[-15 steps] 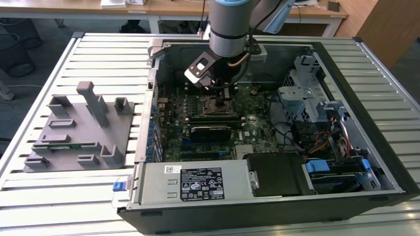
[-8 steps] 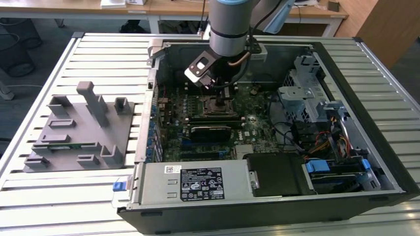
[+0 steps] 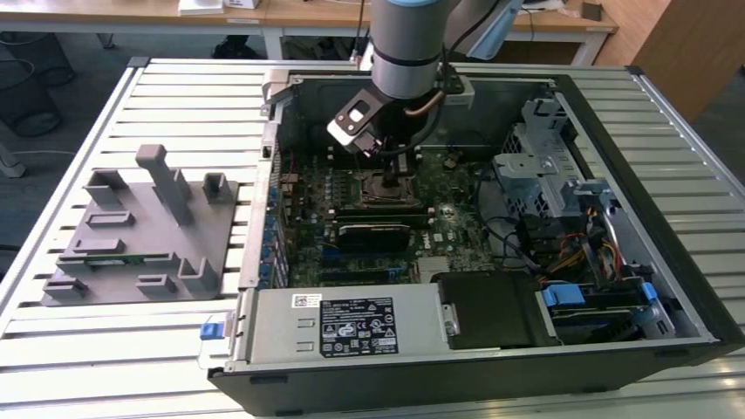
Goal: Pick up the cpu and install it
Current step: 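Install the first cpu locking lever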
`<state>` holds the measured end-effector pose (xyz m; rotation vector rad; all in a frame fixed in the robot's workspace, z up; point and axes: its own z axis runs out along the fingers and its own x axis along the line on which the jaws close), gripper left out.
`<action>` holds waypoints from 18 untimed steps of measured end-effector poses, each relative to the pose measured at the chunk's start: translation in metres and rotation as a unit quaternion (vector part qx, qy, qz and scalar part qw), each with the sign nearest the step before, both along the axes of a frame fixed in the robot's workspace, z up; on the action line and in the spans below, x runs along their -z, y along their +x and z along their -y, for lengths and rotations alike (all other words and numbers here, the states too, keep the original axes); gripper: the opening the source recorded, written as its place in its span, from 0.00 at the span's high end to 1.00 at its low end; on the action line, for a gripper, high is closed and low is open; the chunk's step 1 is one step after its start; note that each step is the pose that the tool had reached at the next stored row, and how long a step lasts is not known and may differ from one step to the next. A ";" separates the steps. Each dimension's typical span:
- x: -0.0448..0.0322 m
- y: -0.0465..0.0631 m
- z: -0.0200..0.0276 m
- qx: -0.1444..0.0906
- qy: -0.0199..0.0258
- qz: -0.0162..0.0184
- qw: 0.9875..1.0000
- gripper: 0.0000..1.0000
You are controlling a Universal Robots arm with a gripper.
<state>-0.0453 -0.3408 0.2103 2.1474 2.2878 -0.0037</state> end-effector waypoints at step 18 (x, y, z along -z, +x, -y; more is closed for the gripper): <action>-0.0110 0.000 0.0000 0.000 0.000 0.000 1.000 0.89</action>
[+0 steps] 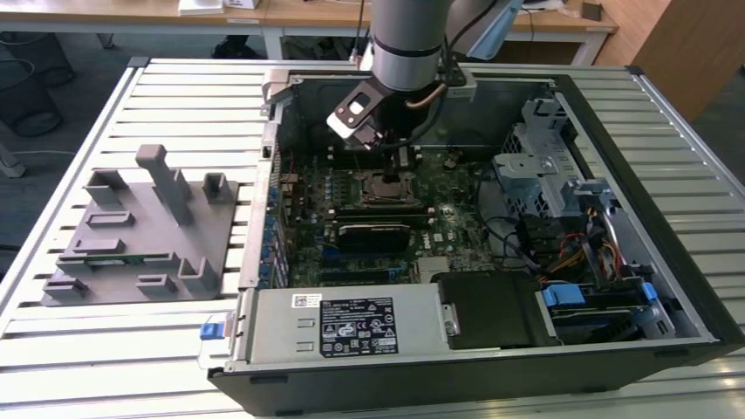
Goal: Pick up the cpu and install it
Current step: 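Install the first cpu locking lever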
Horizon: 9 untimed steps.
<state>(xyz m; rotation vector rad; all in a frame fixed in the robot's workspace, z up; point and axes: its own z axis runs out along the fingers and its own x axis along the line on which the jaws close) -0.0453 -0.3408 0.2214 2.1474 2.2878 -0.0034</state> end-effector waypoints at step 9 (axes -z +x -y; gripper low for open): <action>-0.0079 0.000 0.0000 0.000 0.000 0.000 1.000 0.89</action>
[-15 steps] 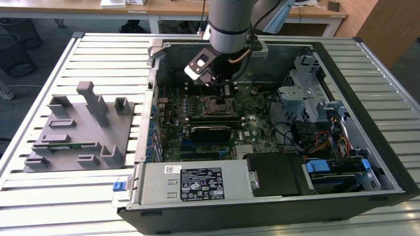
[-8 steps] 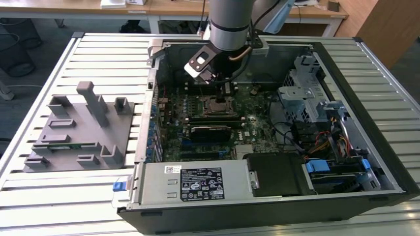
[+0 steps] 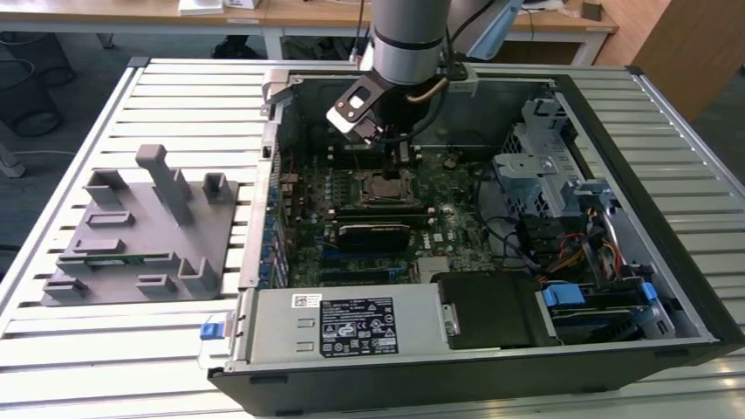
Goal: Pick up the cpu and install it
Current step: 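Install the first cpu locking lever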
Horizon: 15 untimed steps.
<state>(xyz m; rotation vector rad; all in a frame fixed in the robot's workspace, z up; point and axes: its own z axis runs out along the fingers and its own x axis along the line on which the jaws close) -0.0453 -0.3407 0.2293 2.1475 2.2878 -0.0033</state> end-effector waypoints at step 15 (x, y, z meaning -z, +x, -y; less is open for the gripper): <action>-0.0123 0.000 0.0000 0.000 0.000 0.000 1.000 0.89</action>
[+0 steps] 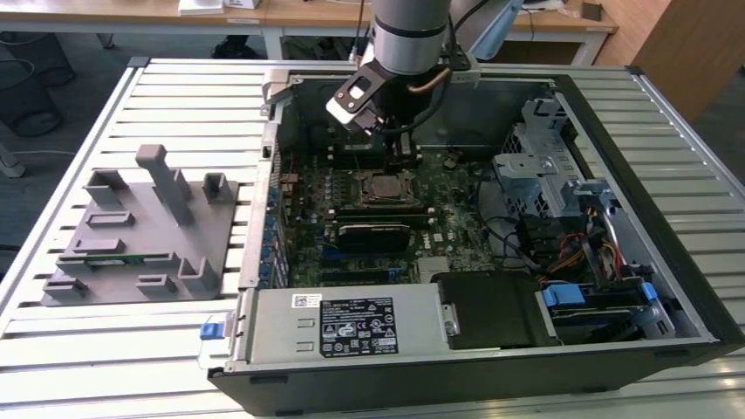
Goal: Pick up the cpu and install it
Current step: 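Install the first cpu locking lever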
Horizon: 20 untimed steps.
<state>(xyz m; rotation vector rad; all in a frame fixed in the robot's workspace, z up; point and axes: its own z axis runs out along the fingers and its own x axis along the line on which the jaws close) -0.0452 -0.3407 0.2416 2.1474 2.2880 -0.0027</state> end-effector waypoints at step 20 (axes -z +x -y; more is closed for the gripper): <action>-0.0002 0.000 0.0004 -0.157 0.000 0.000 0.988 0.89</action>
